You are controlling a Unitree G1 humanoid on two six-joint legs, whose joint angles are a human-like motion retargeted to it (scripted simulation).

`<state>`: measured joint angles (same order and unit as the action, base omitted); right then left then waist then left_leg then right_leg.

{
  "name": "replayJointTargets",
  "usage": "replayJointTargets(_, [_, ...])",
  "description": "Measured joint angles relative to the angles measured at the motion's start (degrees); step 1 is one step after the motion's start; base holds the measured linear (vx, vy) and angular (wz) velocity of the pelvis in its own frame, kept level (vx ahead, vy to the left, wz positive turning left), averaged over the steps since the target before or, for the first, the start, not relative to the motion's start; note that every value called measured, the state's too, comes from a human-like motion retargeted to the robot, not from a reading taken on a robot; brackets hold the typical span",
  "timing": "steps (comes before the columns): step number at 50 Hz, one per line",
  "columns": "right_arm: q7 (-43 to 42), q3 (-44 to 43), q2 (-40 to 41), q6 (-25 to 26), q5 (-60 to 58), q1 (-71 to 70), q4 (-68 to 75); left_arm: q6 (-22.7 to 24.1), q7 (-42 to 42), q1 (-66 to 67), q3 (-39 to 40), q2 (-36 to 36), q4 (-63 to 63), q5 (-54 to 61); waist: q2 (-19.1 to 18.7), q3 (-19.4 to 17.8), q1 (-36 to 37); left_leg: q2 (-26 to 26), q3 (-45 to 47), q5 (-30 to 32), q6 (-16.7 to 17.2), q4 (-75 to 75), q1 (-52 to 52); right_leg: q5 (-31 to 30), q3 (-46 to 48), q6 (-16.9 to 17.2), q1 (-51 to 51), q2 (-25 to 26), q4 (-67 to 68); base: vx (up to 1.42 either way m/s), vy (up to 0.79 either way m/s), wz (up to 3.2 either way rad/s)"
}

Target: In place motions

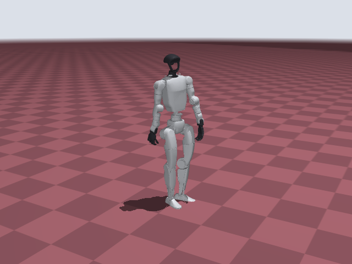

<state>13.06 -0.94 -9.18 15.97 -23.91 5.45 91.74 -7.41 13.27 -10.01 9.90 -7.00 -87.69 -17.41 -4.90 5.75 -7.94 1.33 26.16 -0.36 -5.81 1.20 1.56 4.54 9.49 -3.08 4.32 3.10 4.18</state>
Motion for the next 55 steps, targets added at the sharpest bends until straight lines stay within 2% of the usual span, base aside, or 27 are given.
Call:
replayJointTargets(5, [-1.06, 3.00, 0.45, -0.02, -5.91, -1.23, -3.32, -0.27, -0.93, 3.40, 2.97, -0.23, -3.24, 0.73, -0.42, -0.98, -9.97, -1.73, -9.38, 1.30, -0.85, 0.40, 1.75, -0.11, 10.14, -1.25, 0.26, -0.67, -0.30, -0.01, -0.05, 1.73])
replayJointTargets(8, [-1.76, 5.72, 0.27, -0.09, -11.64, -2.61, -4.30, 0.37, -4.88, 6.43, 5.63, -0.27, -5.84, 3.42, -0.57, -1.25, -14.33, -2.53, -13.24, 1.65, -1.07, 0.45, 2.48, 0.03, 14.92, -1.73, -0.11, -0.83, -0.90, 0.03, -0.01, 1.30])
replayJointTargets(10, [-1.61, 7.75, 0.13, -0.19, -15.01, -3.61, -4.48, 1.42, -8.91, 8.54, 7.54, -0.29, -7.31, 5.67, -0.45, -1.39, -14.01, -2.45, -12.66, 1.44, -0.93, 0.18, 2.27, 0.13, 14.92, -1.67, -0.14, -0.90, -0.75, 0.03, 0.00, -0.59])
replayJointTargets(12, [-1.63, 9.23, 0.08, -0.67, -16.54, -4.52, -4.42, 2.05, -11.30, 10.53, 9.44, -0.47, -8.50, 6.86, 0.28, -1.20, -6.01, -1.30, -4.94, 0.47, -0.29, -0.52, 0.88, 0.60, 7.38, -0.93, -0.44, -0.45, -0.15, 0.02, 0.00, -2.00])
replayJointTargets(16, [-2.08, 8.82, 0.36, -1.25, -13.97, -5.19, -4.79, 1.57, -10.61, 13.90, 10.37, -1.30, -9.59, 6.73, 0.13, -2.15, -11.94, -2.66, -12.14, 1.46, -0.73, -0.38, 1.66, 0.63, 15.10, -1.25, -1.15, -1.22, -0.83, 0.03, 0.00, 1.38])
replayJointTargets(20, [-0.87, 8.73, 0.80, -0.53, -11.93, -5.69, -4.90, 0.65, -8.72, 16.09, 10.97, -2.09, -9.71, 5.40, 0.65, -2.75, -13.25, -3.51, -14.74, 1.91, -0.88, -0.22, 1.89, 0.91, 18.34, -1.31, -2.12, -1.58, -1.39, 0.02, 0.00, 0.53])
replayJointTargets(22, [-0.70, 9.01, 0.85, -0.76, -11.89, -5.97, -5.12, -0.36, -7.12, 16.21, 11.44, -2.34, -9.56, 4.91, 1.46, -3.05, -8.33, -3.17, -10.78, 1.55, -0.66, -0.59, 1.09, 1.28, 14.63, -1.27, -2.43, -1.33, -1.00, 0.01, 0.00, -0.98])
replayJointTargets(27, [-0.83, 7.98, 1.11, -2.30, -8.93, -5.22, -6.85, -1.55, -6.22, 15.55, 11.04, -1.97, -8.40, 5.26, 2.54, -3.52, -3.42, -3.05, -7.76, 1.73, -0.19, -1.33, 0.16, 1.84, 12.93, -0.84, -3.56, -1.53, -0.95, 0.02, 0.00, -0.33])
replayJointTargets(31, [0.62, 6.46, 1.47, -2.80, -6.26, -4.88, -8.19, -1.29, -7.22, 14.48, 9.68, -1.08, -7.02, 5.74, 3.07, -3.21, -2.13, -3.30, -7.39, 1.95, -0.06, -1.80, 0.01, 2.06, 13.10, -0.64, -3.71, -1.62, -0.84, 0.02, -0.01, -0.01])
replayJointTargets(35, [1.28, 5.97, 1.74, -3.19, -4.76, -5.62, -9.44, -1.24, -8.06, 13.21, 8.49, -0.24, -6.07, 5.68, 2.98, -3.48, 3.43, -4.34, -1.20, 1.52, -2.20, -3.87, -1.46, 1.43, 7.14, -1.05, -2.81, 0.33, -0.17, 0.01, -0.04, -1.27])
replayJointTargets(39, [1.03, 5.86, 2.19, -3.48, -5.01, -6.52, -11.12, -1.08, -9.46, 12.57, 6.10, -0.29, -5.72, 4.53, 3.13, -3.66, 5.47, -4.81, 2.94, 0.34, -3.01, -5.30, -3.27, 0.46, 2.33, -1.01, -1.70, 1.47, 0.49, 0.00, -0.07, -1.15])
replayJointTargets(45, [1.37, 5.97, 2.95, -4.43, -5.41, -7.54, -13.65, -1.54, -8.19, 12.85, 3.63, -1.39, -6.31, 2.32, 3.27, -3.52, 2.19, -3.73, 6.00, -1.50, -2.27, -5.71, -5.03, -1.34, -2.49, -0.55, 0.21, 2.23, 0.87, -0.04, -0.10, -0.93])
replayJointTargets(55, [0.79, 4.45, 2.69, -3.69, -4.13, -7.87, -12.84, -3.07, -3.75, 14.03, 6.27, -3.25, -8.96, 3.30, 2.93, -2.63, -9.31, -0.40, 9.69, -5.20, 0.34, -3.62, -6.40, -5.39, -9.29, 1.49, 3.62, 2.92, 0.81, -0.13, -0.13, -1.10])
